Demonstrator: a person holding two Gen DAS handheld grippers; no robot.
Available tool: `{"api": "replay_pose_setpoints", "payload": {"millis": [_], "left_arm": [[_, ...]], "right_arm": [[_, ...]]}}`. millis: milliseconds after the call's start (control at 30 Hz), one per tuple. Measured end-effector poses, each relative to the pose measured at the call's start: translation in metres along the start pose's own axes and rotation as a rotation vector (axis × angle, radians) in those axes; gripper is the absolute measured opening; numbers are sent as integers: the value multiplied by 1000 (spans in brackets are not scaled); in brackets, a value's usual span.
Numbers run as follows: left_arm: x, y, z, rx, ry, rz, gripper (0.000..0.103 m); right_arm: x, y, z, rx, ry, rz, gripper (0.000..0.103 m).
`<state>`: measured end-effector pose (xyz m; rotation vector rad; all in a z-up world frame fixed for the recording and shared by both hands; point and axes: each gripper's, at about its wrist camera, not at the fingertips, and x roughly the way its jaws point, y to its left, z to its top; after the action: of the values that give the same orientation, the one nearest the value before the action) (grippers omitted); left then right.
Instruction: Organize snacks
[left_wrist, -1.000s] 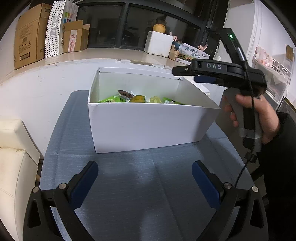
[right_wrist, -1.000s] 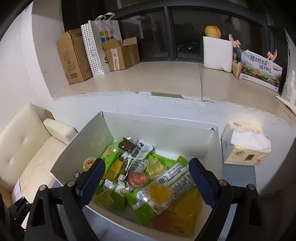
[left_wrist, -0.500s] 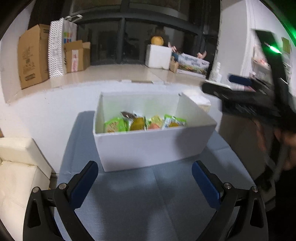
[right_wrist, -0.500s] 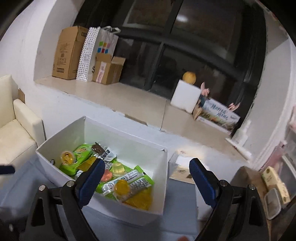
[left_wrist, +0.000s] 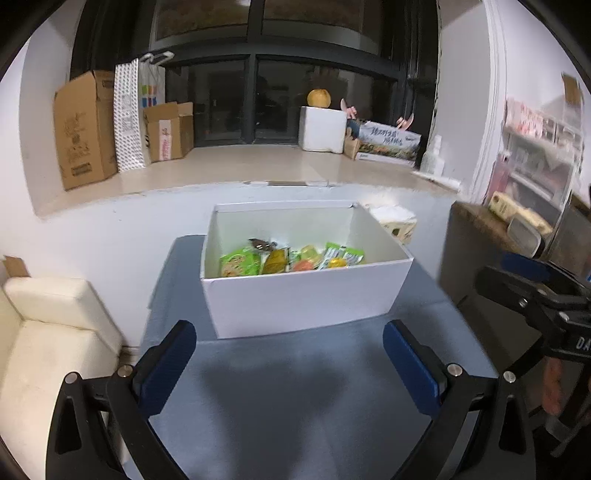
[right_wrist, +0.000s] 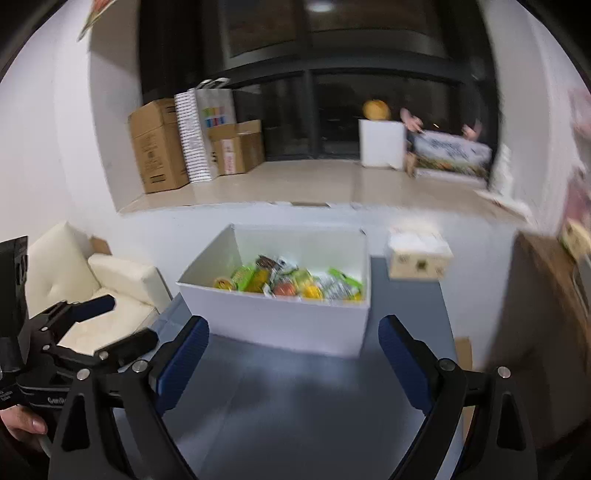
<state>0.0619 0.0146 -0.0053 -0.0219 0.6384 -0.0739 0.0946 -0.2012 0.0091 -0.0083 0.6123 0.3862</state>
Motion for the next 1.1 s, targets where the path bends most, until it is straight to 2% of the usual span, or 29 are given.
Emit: {"api": "replay_pose_setpoints", "payload": {"millis": [67,133,200,300,567,700,1100], "left_arm": [[-7,-3,-5,10,4,10,103],[-12,-4,-10,2,-1,-19,103],[-16,-6,-14,-6,8,-41,103],[-22,-10,-15,-5,6,-35,103],[-47,-13,-14,-22,-30,-21,103],[-46,-7,-12,-46,-21,-23,103],[-47,-17,-7,-19,-9,-10,103]], "right_arm": [[-5,-5,-14,37,18,-16,99],[-10,-10,-25,67,35,-7,102],[-14,-14,-33,85,41,-4,103],[-19,-14,-39,91,55,-24,103],[-40,-5,-33,78,29,-6,103],[-41,0,-28,61,24,-5,103],[-47,2,-24,67,22,7,103]]}}
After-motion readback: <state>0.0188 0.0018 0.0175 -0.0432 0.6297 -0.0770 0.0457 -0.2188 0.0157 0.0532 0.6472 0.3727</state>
